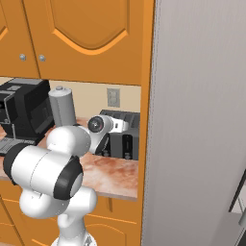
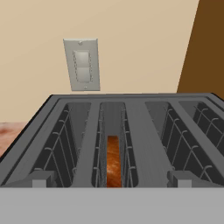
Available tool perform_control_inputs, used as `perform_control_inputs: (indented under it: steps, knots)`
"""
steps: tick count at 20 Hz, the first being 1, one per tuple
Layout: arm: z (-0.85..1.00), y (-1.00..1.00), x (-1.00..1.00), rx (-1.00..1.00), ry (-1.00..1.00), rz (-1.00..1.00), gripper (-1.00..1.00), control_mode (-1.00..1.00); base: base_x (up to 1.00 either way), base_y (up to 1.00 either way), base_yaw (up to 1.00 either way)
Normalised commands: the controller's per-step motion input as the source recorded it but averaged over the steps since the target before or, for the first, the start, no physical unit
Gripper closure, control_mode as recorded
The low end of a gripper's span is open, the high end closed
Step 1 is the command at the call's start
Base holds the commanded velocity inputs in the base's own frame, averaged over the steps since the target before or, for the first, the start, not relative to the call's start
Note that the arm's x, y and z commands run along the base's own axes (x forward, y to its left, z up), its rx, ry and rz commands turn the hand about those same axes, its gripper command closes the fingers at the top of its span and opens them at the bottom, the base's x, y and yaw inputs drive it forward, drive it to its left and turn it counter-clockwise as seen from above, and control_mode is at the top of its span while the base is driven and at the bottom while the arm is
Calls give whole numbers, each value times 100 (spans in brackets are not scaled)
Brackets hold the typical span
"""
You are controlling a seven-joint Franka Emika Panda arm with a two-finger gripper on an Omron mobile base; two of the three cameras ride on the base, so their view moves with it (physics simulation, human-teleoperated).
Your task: Start the toaster. Once the lever pops up, take the bread to the plate on the dining counter.
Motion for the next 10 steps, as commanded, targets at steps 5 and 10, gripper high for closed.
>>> perform_control_inputs:
  steps: [5,10]
  knots:
    - [0,0,0,0,0,0,-100,-100,0,0,0]
    - [0,0,0,0,0,0,-100,-100,0,0,0]
